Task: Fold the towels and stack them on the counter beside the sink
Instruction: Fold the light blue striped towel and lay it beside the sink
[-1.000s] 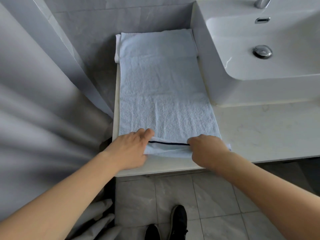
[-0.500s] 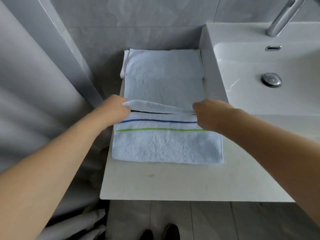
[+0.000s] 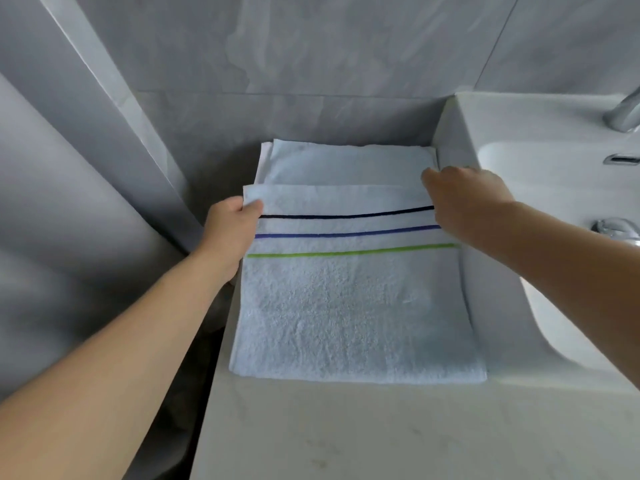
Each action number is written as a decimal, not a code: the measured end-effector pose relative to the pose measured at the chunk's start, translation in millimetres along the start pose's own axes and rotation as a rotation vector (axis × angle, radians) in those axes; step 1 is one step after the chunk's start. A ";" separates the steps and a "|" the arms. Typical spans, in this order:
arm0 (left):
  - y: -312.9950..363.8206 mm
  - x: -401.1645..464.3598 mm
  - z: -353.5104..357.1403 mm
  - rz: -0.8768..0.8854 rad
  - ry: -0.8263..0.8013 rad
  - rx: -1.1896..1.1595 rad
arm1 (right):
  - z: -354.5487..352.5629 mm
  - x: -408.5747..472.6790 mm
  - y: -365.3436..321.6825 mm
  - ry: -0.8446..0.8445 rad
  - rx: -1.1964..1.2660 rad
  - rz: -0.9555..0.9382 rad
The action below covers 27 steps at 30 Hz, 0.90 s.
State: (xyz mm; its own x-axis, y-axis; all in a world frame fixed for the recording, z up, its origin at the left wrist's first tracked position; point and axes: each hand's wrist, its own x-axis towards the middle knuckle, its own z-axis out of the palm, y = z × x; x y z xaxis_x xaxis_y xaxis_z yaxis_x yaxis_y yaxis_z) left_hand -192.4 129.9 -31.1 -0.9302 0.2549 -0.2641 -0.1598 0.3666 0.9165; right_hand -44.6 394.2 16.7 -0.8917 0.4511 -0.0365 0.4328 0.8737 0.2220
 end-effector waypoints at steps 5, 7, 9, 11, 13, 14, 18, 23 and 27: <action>27.4 63.0 22.0 0.065 0.038 -0.034 | 8.2 63.6 6.1 -0.023 0.272 0.218; 36.7 90.4 35.6 0.090 0.054 0.006 | 11.3 85.3 9.4 0.061 -0.007 0.069; 42.1 116.8 48.8 0.113 0.076 0.066 | 11.4 104.8 13.6 0.067 -0.258 -0.025; 43.5 139.1 59.7 0.117 0.099 0.124 | 11.4 122.0 19.7 0.007 -0.317 -0.005; 40.8 154.4 66.3 0.118 0.128 0.226 | 16.3 134.4 22.8 -0.026 -0.341 -0.010; 37.1 159.0 67.9 0.130 0.146 0.294 | 19.2 137.6 22.7 -0.024 -0.345 -0.024; 20.1 172.1 72.9 0.173 0.193 0.483 | 30.9 152.4 15.7 -0.035 -0.415 -0.012; 24.2 186.6 76.3 0.188 0.200 0.572 | 34.7 166.5 16.8 -0.099 -0.538 0.005; 20.5 181.1 85.1 0.243 0.229 0.727 | 44.6 169.5 13.2 -0.144 -0.512 -0.001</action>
State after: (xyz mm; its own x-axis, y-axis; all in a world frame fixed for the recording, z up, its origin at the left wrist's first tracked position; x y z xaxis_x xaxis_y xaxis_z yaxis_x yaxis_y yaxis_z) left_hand -336.0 259.8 -85.7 -0.9688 0.2411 0.0581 0.2377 0.8360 0.4946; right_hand -184.2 490.3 -30.0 -0.8493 0.5023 -0.1621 0.2802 0.6893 0.6680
